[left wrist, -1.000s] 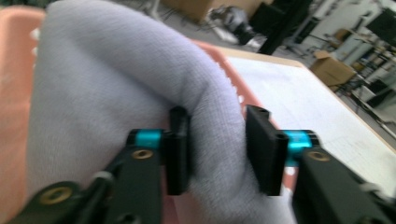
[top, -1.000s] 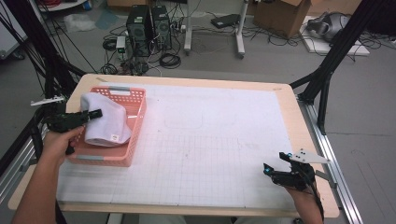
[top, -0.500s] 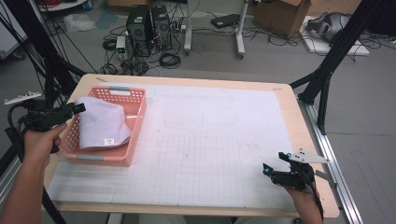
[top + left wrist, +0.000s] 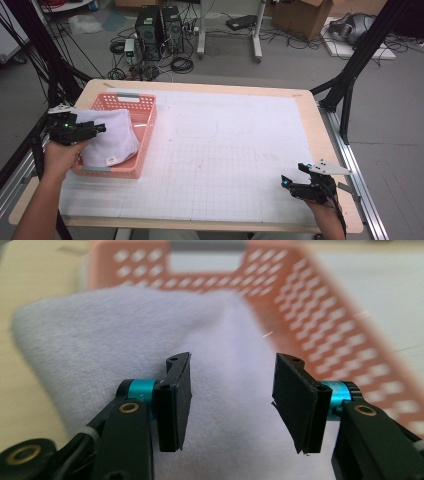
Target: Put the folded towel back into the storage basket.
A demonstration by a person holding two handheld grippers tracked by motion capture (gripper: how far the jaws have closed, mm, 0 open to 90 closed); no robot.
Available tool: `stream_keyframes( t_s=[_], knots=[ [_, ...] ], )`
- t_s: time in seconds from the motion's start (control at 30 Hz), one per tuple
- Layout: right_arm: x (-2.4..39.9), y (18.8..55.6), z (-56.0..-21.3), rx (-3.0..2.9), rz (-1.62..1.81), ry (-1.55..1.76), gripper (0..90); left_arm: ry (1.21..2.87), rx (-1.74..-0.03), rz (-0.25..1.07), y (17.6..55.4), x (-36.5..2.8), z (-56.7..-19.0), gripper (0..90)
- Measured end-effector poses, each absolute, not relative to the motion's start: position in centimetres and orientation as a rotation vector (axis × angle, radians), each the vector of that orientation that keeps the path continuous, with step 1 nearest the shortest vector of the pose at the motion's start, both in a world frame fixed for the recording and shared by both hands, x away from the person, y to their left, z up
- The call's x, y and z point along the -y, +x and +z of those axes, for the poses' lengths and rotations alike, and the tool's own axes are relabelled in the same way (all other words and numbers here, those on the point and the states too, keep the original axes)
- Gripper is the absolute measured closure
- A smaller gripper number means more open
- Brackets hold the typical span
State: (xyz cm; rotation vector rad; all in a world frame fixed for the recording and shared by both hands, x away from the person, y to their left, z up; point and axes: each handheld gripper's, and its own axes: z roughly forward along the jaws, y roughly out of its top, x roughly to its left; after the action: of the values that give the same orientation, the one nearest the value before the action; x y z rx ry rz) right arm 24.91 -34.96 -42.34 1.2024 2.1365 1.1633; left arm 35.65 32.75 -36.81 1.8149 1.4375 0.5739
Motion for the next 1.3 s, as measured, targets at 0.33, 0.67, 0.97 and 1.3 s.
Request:
stream_keyframes(
  t_s=[0.33,0.67,0.97,1.3],
  knots=[
    [34.7,25.0,-42.5,-2.147,1.157,1.197,18.8,1.956,-1.531,0.588,37.7,-30.7,-37.7,48.9],
    [34.8,25.1,-42.6,-2.150,1.158,1.198,18.8,1.971,-1.529,0.505,39.0,-30.5,-38.9,50.6],
    [34.7,25.3,-42.7,-2.157,1.153,1.194,18.8,1.962,-1.311,0.414,39.9,-28.4,-40.2,58.8],
    [34.7,25.3,-42.8,-2.160,1.146,1.200,18.8,1.846,-1.398,0.663,38.4,-29.5,-37.9,49.7]
  ],
)
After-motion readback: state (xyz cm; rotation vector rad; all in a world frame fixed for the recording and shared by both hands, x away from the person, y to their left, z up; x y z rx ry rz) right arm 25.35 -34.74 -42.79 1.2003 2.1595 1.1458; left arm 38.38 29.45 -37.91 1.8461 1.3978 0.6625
